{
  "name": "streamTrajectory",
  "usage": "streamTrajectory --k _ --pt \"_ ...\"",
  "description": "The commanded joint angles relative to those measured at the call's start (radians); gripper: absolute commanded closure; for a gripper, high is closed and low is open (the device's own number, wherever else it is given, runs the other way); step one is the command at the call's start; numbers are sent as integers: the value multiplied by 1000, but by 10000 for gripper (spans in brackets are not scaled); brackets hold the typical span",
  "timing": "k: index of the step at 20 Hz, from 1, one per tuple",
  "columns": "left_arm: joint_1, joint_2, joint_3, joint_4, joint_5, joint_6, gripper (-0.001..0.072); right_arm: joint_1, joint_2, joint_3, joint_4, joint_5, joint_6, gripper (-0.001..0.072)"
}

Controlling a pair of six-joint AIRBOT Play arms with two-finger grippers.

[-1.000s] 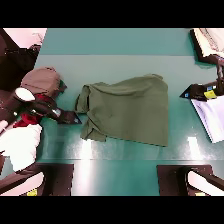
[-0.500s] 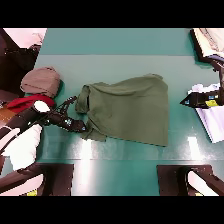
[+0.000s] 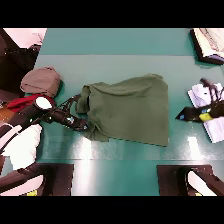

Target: Fold the shirts.

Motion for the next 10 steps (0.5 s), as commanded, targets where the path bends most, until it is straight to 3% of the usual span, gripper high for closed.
streamTrajectory --k 1,7,9,10 --pt "-2 1 87 9 -48 0 681 0 0 -197 -10 -12 13 126" --pt "-2 1 125 12 -57 1 681 9 -101 -357 137 -131 -1 174" --pt "-2 1 125 13 -51 0 681 38 -137 -356 142 -144 -2 270" --pt "-2 1 125 13 -49 0 680 59 -147 -356 146 -157 -2 281"
